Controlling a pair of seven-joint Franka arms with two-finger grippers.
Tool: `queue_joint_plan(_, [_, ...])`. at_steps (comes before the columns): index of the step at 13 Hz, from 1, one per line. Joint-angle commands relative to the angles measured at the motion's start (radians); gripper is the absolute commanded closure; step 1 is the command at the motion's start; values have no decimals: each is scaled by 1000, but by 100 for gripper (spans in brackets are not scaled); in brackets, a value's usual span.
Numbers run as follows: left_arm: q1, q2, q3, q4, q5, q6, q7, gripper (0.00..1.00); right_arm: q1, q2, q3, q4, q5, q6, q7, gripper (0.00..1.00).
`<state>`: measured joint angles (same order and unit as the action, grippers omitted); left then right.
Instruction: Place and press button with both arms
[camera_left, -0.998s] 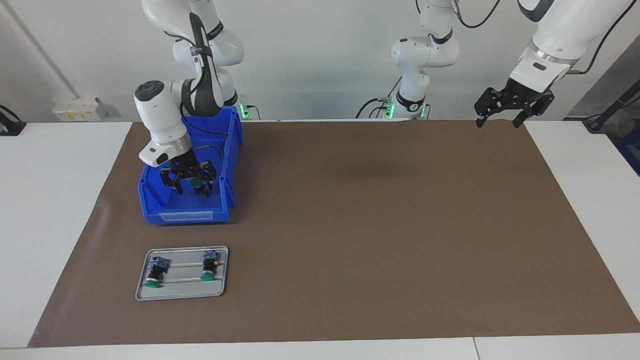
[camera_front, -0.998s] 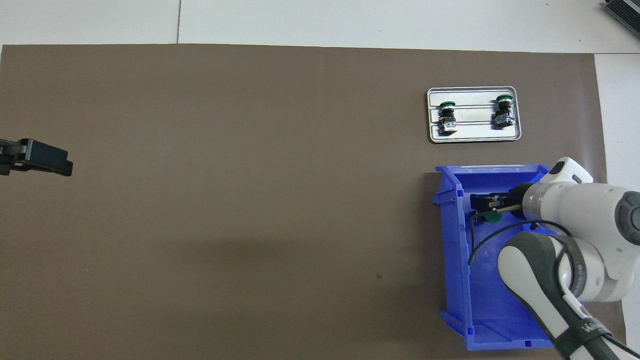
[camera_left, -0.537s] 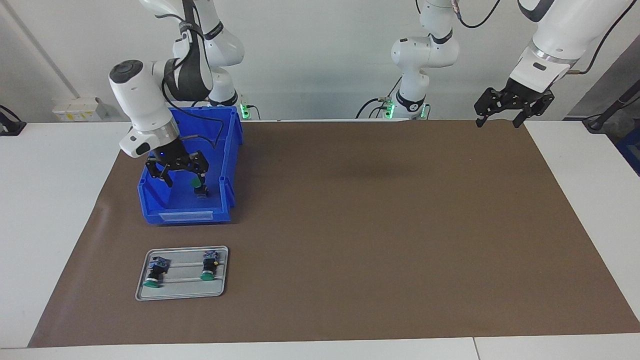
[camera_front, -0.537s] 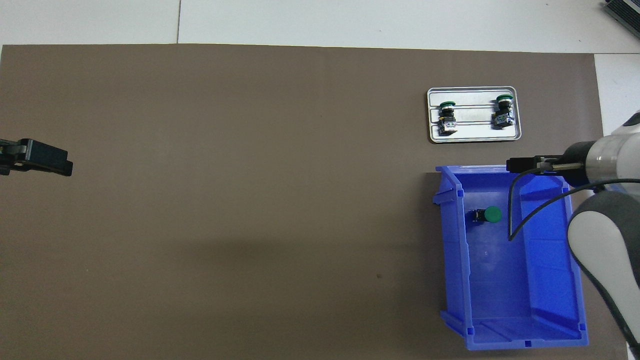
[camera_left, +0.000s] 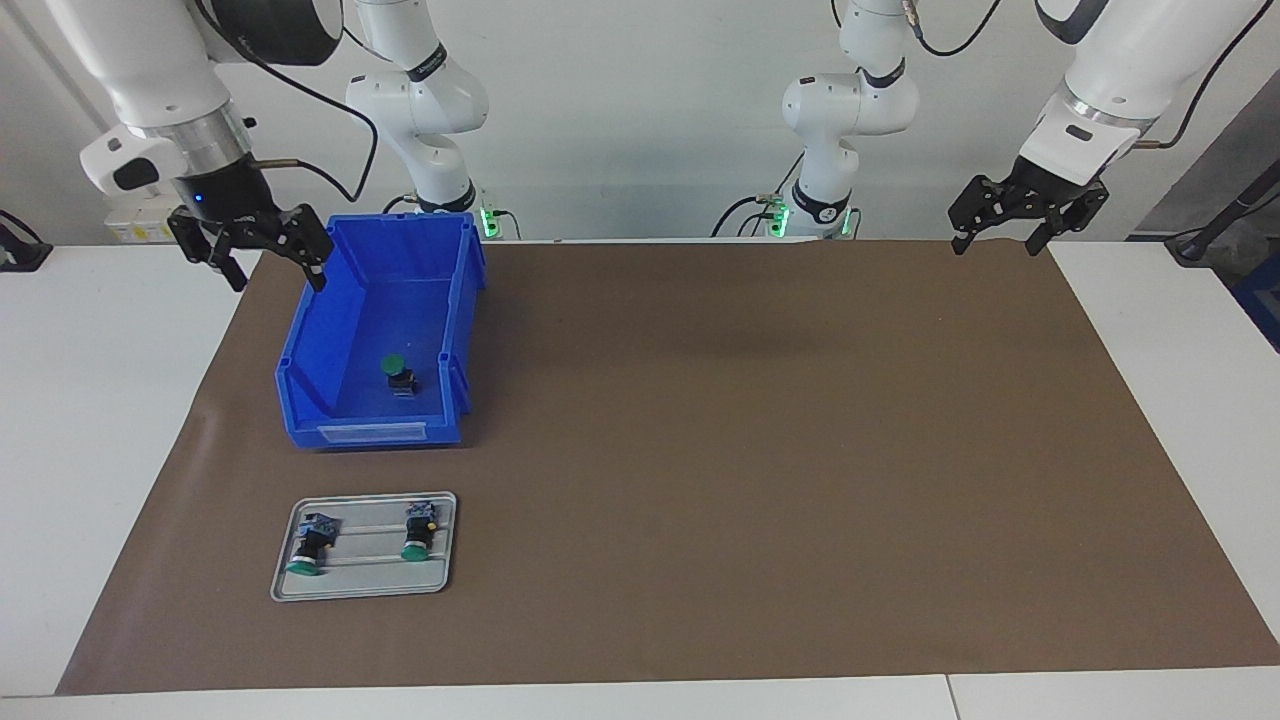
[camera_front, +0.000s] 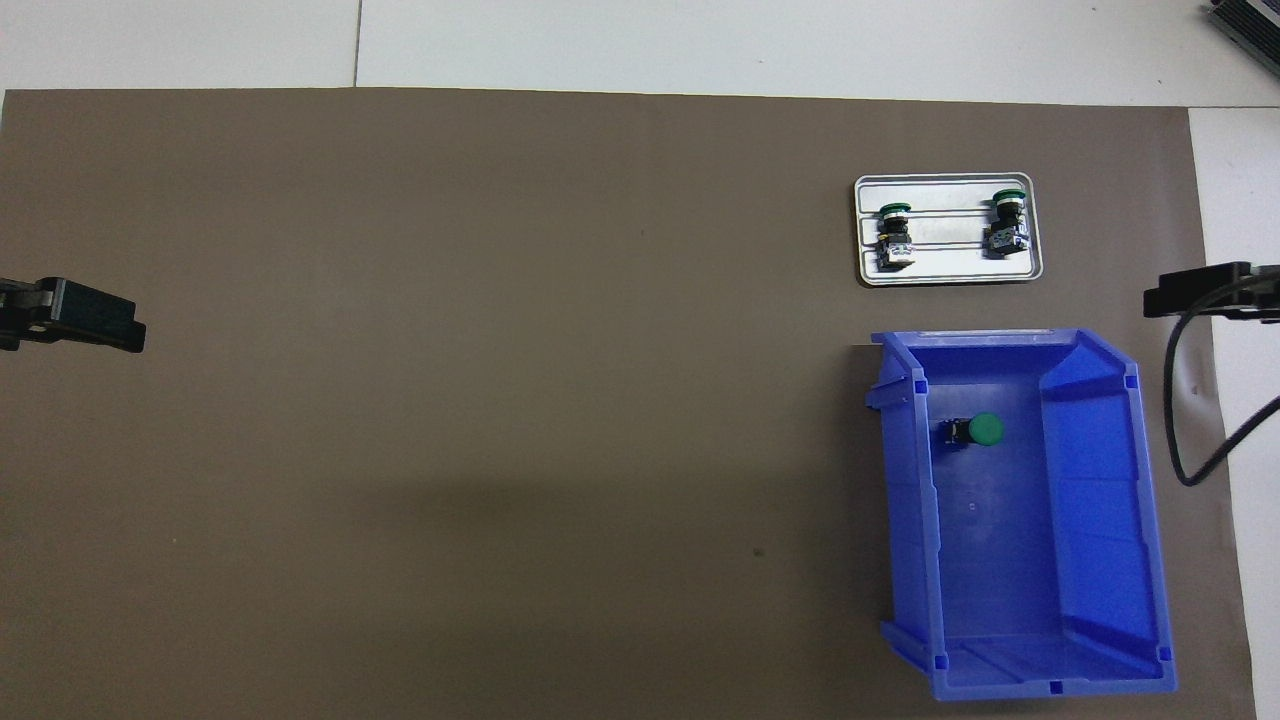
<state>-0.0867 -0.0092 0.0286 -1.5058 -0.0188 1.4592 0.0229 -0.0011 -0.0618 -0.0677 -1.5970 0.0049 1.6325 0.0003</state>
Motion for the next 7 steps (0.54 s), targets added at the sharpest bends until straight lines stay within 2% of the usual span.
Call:
queue_joint_plan(1, [4, -14, -3, -14, 5, -7, 14, 0, -28, 45, 9, 120, -16, -118, 17, 0])
queue_joint_plan(7, [4, -14, -3, -14, 5, -7, 14, 0, -8, 2, 11, 25, -23, -112, 26, 0])
